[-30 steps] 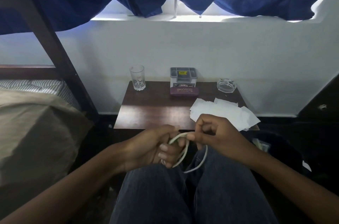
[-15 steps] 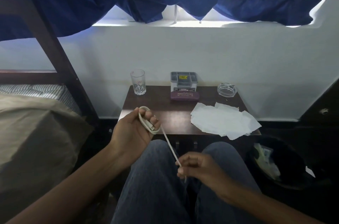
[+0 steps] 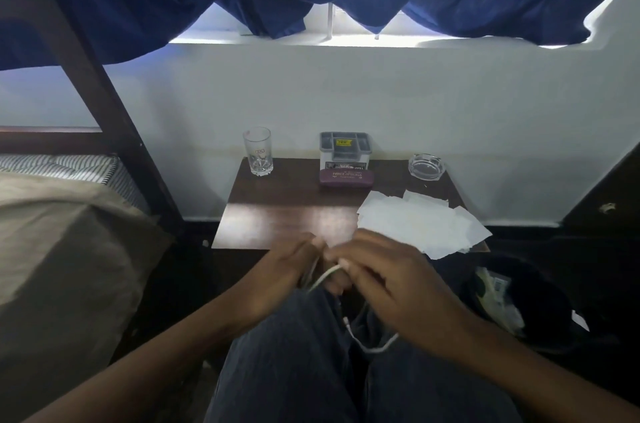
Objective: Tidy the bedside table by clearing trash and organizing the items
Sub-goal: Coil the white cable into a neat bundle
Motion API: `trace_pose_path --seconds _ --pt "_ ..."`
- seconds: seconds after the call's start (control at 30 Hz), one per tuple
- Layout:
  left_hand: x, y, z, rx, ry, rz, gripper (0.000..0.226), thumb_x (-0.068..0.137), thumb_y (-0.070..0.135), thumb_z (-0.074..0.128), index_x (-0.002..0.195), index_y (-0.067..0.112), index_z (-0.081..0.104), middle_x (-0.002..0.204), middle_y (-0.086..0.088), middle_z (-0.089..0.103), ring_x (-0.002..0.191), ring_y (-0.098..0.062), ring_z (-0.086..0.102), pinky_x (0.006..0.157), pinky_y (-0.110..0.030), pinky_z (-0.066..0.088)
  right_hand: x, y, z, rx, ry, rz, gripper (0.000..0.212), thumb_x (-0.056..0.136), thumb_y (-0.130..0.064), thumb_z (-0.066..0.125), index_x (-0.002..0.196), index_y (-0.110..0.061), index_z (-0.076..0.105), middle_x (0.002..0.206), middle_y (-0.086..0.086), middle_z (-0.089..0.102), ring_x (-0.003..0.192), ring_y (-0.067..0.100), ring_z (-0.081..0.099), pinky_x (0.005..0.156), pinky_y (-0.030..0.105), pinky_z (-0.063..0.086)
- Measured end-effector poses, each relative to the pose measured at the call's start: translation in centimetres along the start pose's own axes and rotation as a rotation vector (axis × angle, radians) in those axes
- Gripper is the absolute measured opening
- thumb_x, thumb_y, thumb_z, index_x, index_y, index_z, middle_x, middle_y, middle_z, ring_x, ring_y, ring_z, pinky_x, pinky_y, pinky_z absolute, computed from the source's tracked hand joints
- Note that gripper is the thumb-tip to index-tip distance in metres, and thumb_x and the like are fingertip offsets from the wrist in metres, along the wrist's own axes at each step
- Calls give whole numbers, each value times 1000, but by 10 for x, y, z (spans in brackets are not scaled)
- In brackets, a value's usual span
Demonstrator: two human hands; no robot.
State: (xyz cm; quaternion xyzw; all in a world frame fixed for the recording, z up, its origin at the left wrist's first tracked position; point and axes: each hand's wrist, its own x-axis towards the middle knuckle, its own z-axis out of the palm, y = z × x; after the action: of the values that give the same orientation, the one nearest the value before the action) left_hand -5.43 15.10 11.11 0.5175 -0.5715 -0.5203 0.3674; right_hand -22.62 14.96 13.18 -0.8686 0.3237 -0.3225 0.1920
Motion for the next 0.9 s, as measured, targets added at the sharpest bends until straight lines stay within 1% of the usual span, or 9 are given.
trace_pose_path --seconds 0.17,0.23,0.33,0.43,0.53,0.63,0.7,0.8,0.9 --pt "-6 4 7 -157 -303 -127 38 95 35 36 80 14 63 55 -3 61 52 -15 54 60 -27 44 6 14 -15 314 32 252 7 88 -18 61 88 -18 69 75 -5 65 77 5 63 75 21 50" --pt "-6 5 7 -280 -365 -177 40 95 37 34 76 14 61 48 2 47 47 -13 43 59 -26 42 8 16 -18 451 23 343 1 83 -14 67 83 -15 66 69 6 61 63 7 59 62 18 48" --pt "-7 11 5 -472 -451 -237 33 92 36 41 68 17 53 46 8 33 43 -7 31 55 -22 40 9 21 -20 588 10 455 22 74 -26 71 75 -6 63 57 6 53 45 9 44 45 18 37" --pt "-5 18 -4 -887 -474 -248 25 89 29 47 67 17 52 47 9 34 41 -5 34 54 -21 43 5 30 -19 734 0 607 31 71 -38 65 70 -7 61 51 0 42 45 11 36 46 22 39" --pt "-1 26 -20 -1132 -263 -152 29 92 26 44 66 16 51 47 9 35 41 -6 35 52 -21 45 -2 38 -14 833 -79 695 28 75 -31 66 79 -3 62 52 1 46 45 12 38 49 23 43" --pt "1 29 -35 -1205 10 -84 40 98 27 34 63 16 48 51 8 35 42 -6 36 52 -19 47 -4 37 -3 834 -126 725 6 84 -8 63 88 -3 61 57 8 57 44 16 49 49 26 48" --pt "4 24 -38 -1238 112 -82 41 99 29 33 63 15 48 54 7 40 45 -6 42 55 -19 49 -5 34 4 766 -84 705 7 86 -1 61 92 -4 57 59 10 59 41 16 50 49 28 48" --pt "7 18 -36 -1225 240 -107 40 99 29 33 65 15 48 62 3 58 53 -9 58 62 -22 56 -9 24 6 397 -99 515 10 87 -3 60 95 -10 62 67 0 61 42 4 53 51 14 45" --pt "7 17 -35 -1147 271 -106 39 101 28 29 68 14 46 89 -6 74 74 -13 72 81 -30 57 -14 9 6 43 -170 239 23 88 -8 60 108 -15 68 84 -10 62 66 -23 50 60 -2 35"
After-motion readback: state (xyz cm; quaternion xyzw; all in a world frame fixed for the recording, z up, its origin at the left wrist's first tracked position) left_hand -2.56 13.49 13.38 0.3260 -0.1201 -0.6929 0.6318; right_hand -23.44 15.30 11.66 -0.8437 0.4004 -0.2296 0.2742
